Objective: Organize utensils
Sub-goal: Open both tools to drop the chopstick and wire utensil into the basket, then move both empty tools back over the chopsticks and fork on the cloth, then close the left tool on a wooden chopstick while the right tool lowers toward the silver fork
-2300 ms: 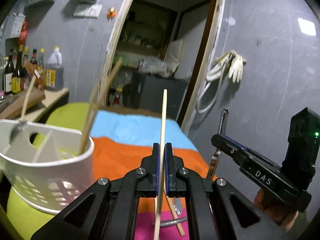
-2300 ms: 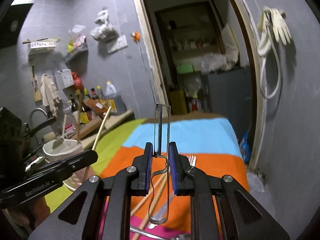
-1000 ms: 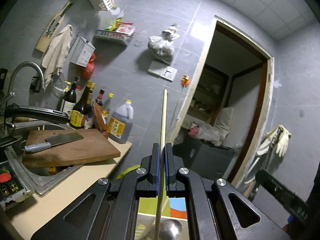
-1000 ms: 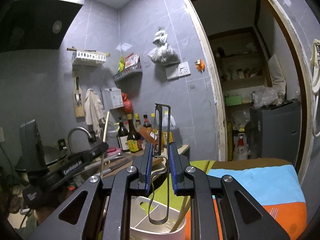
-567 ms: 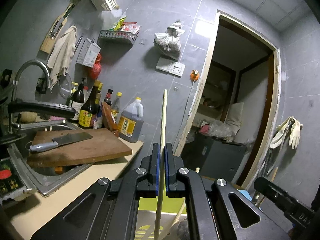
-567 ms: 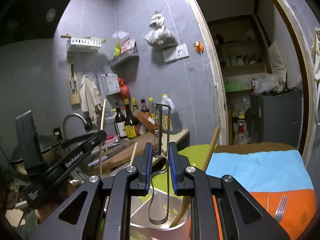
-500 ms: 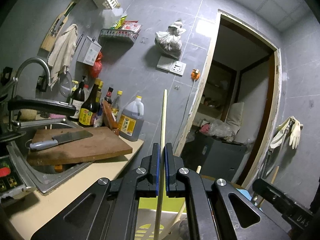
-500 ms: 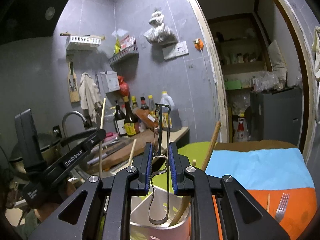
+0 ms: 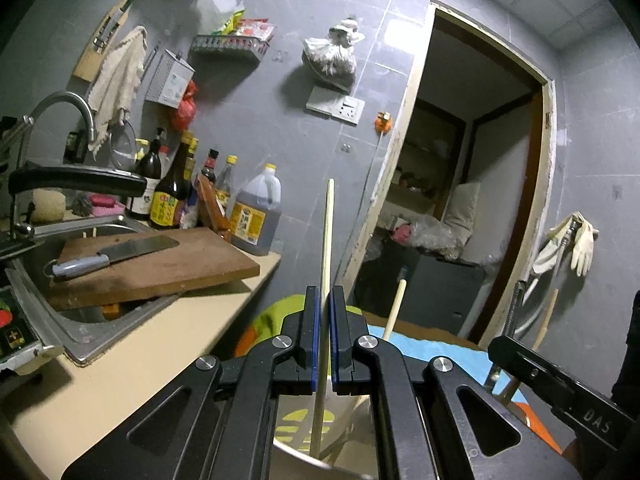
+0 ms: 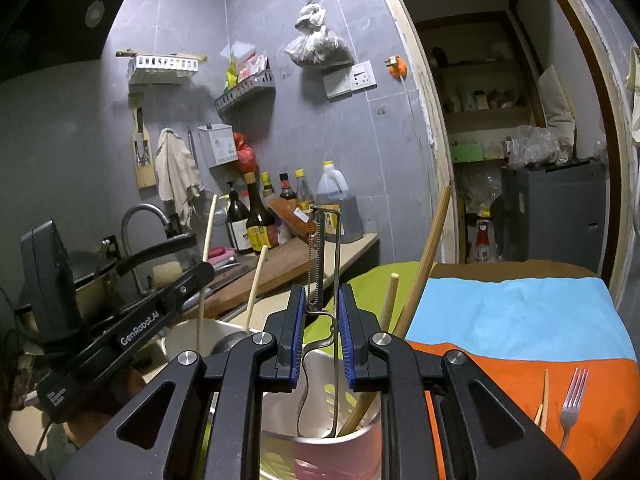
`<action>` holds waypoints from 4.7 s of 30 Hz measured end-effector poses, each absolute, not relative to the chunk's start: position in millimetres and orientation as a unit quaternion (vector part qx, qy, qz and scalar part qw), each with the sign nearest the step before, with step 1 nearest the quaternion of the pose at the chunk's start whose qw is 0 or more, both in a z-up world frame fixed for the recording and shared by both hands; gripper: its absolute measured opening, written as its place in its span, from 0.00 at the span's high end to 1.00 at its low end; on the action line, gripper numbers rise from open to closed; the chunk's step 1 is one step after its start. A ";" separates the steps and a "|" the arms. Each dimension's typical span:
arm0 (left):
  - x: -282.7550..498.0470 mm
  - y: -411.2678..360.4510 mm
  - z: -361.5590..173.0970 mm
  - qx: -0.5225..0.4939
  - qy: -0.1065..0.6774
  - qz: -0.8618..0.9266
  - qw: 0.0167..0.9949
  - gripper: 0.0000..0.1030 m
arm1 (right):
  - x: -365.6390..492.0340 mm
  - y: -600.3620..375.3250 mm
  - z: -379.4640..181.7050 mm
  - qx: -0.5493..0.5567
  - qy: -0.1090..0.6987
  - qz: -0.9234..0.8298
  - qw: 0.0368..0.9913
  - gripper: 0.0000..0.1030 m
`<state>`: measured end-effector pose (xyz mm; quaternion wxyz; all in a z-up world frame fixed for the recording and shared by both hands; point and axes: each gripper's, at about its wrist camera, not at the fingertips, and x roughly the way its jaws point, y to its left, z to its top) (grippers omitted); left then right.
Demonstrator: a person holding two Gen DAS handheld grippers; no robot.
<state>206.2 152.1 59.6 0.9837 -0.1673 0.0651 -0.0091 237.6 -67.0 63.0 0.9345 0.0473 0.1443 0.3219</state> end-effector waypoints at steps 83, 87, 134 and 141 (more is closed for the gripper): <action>135.5 -11.0 73.6 -0.088 0.115 -0.192 0.971 0.05 | 179.3 -254.5 61.0 0.006 0.140 0.102 0.985 0.00; 146.2 -25.4 63.3 -0.075 0.157 -0.186 0.967 0.05 | 189.0 -263.9 50.6 0.011 0.172 0.103 0.980 0.00; 299.9 -94.7 -28.6 -0.026 0.475 -0.212 0.854 0.97 | 305.7 -262.3 -21.8 0.011 0.430 0.176 0.885 0.57; 287.0 -77.5 -26.7 -0.075 0.448 -0.175 0.873 0.97 | 326.6 -249.5 -30.7 0.007 0.452 0.174 0.875 0.59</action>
